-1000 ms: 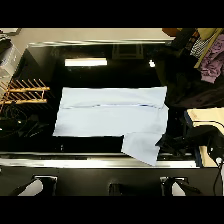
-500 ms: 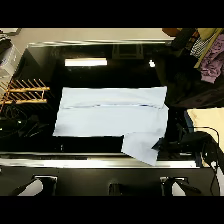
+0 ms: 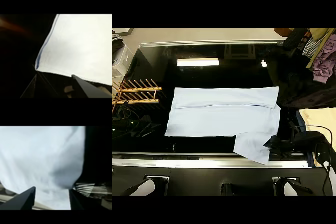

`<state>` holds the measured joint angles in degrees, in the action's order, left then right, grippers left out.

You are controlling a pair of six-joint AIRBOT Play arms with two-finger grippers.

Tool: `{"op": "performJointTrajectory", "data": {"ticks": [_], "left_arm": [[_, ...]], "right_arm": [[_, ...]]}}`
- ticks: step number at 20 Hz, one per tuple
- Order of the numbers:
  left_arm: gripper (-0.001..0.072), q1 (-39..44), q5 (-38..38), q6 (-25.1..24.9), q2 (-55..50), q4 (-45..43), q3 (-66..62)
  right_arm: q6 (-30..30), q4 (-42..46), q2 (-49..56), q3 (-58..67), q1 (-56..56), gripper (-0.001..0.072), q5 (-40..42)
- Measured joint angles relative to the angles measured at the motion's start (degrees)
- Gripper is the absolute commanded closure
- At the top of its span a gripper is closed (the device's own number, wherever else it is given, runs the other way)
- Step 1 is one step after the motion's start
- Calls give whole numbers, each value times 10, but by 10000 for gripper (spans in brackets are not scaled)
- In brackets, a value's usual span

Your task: Fold the clothes and pants, and hang the long-sleeved shirts on hangers.

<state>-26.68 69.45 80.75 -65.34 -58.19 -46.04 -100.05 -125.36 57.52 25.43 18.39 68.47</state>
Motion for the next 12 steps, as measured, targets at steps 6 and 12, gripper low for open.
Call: {"op": "performJointTrajectory", "data": {"ticks": [6,12], "left_arm": [[193,0,-5,0,0,0,0],[193,0,-9,-5,0,0,0]], "right_arm": [[7,46,-28,40,0,215,42],[-1,58,-1,17,0,215,23]]}}
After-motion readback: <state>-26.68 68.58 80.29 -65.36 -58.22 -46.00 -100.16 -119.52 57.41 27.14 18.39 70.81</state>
